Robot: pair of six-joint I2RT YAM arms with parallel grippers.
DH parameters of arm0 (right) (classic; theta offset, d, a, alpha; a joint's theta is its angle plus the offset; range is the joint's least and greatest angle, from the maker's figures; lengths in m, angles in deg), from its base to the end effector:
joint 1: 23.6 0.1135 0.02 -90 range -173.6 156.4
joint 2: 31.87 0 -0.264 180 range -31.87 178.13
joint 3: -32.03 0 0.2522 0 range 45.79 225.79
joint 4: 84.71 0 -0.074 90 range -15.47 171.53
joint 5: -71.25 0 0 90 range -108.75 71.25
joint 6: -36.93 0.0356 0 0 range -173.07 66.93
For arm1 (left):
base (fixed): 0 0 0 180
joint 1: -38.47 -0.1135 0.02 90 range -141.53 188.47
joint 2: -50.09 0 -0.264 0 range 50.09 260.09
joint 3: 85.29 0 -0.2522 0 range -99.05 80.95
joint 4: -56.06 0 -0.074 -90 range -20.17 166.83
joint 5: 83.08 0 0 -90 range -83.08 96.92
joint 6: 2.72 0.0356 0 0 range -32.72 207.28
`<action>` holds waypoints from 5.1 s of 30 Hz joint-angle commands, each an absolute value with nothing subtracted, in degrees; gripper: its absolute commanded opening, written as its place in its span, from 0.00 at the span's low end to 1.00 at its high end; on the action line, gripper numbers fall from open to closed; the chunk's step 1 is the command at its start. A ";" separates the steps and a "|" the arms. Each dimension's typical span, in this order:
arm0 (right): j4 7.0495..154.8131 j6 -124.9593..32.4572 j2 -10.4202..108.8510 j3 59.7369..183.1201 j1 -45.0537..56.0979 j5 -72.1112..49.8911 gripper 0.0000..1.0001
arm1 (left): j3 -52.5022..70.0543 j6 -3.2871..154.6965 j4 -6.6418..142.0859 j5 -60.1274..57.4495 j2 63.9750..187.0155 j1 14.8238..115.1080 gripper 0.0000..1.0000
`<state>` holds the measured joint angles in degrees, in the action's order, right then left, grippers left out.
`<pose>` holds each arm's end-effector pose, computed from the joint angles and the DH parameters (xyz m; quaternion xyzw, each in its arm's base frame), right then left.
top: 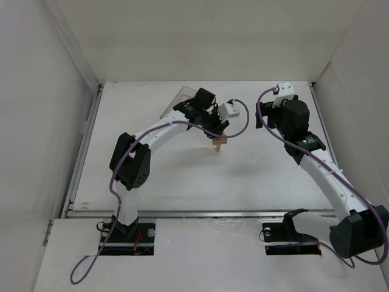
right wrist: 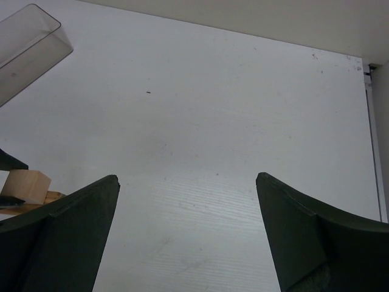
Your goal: Build the wood block tower
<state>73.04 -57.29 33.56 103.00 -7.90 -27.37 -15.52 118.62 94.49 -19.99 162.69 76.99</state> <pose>0.2574 0.0668 0.3465 -0.0942 0.7958 -0.0005 0.5982 0.3448 -0.2950 0.2777 0.5857 0.6695 -0.2365 0.3908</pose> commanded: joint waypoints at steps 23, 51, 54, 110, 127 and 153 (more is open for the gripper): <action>75.99 -56.58 31.59 102.57 -8.31 -27.10 1.00 | -13.45 119.54 95.49 -21.11 156.52 78.10 0.00; 76.52 -57.11 31.06 102.04 -8.31 -27.10 1.00 | -11.25 121.12 93.38 -18.39 156.52 78.63 0.00; 76.52 -57.11 31.06 102.04 -8.31 -27.10 1.00 | -11.78 121.65 93.38 -18.39 156.52 78.63 0.00; 78.10 -54.91 32.12 100.99 -8.31 -22.79 1.00 | -12.57 108.91 89.51 -11.46 156.00 80.30 0.00; 78.10 -54.91 31.59 100.46 -8.31 -23.32 1.00 | -9.23 107.68 87.23 -4.77 154.33 82.06 0.00; 78.10 -55.44 31.06 100.46 -8.31 -23.85 1.00 | -6.51 106.01 86.70 -2.93 152.75 83.11 0.00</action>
